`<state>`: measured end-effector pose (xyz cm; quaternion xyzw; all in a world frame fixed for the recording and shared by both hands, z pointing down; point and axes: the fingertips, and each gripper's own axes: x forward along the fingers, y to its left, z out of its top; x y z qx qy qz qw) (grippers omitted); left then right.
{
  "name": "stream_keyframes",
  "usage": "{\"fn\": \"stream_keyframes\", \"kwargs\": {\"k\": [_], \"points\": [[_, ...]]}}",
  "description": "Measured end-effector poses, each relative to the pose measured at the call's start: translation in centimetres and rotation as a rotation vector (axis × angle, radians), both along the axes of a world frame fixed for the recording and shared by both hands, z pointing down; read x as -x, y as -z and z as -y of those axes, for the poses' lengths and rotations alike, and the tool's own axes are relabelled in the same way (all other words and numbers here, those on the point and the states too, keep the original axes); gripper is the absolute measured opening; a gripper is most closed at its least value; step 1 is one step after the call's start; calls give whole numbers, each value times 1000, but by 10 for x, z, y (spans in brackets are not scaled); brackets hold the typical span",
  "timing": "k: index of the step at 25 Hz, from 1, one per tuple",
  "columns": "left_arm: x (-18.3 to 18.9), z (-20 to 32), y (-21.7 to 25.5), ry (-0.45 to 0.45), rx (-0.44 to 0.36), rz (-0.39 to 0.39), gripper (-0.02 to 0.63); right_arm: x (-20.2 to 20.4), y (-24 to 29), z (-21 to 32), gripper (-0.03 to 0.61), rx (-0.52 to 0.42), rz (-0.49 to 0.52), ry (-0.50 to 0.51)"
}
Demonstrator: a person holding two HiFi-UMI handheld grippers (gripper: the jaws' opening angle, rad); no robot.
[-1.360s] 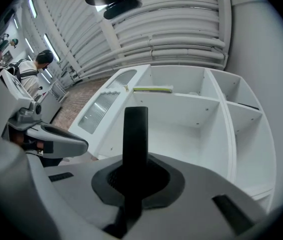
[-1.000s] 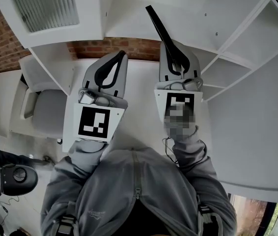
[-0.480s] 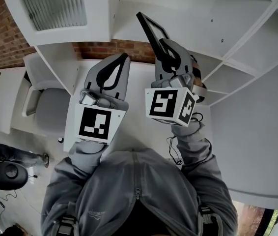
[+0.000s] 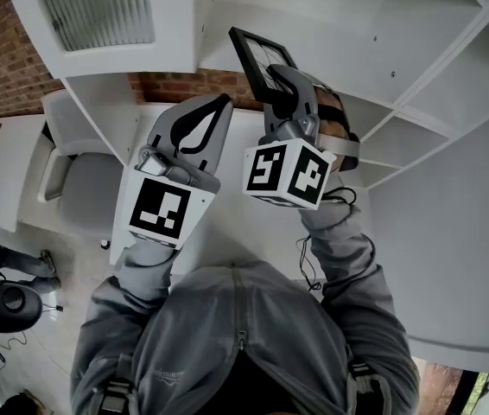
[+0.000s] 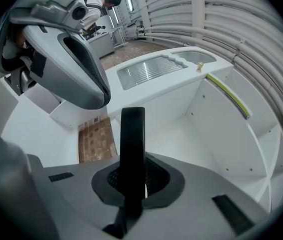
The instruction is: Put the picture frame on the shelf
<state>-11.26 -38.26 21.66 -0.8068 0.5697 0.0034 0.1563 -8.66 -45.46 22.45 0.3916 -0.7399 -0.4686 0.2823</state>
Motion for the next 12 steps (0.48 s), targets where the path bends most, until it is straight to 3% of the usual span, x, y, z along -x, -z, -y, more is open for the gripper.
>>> {"fn": "stream_keyframes", "kwargs": {"k": [6,9,12], "points": [[-10,-3,3,-124,17,17,15,9,-4,3,35,-14,-34,10],[-13,-3,3,-157,27,41,102,11,-5,3,35,-14,-40,14],[-11,-2,3,-149,30,47,106,14,-4,2,35,-5,-44,9]]}}
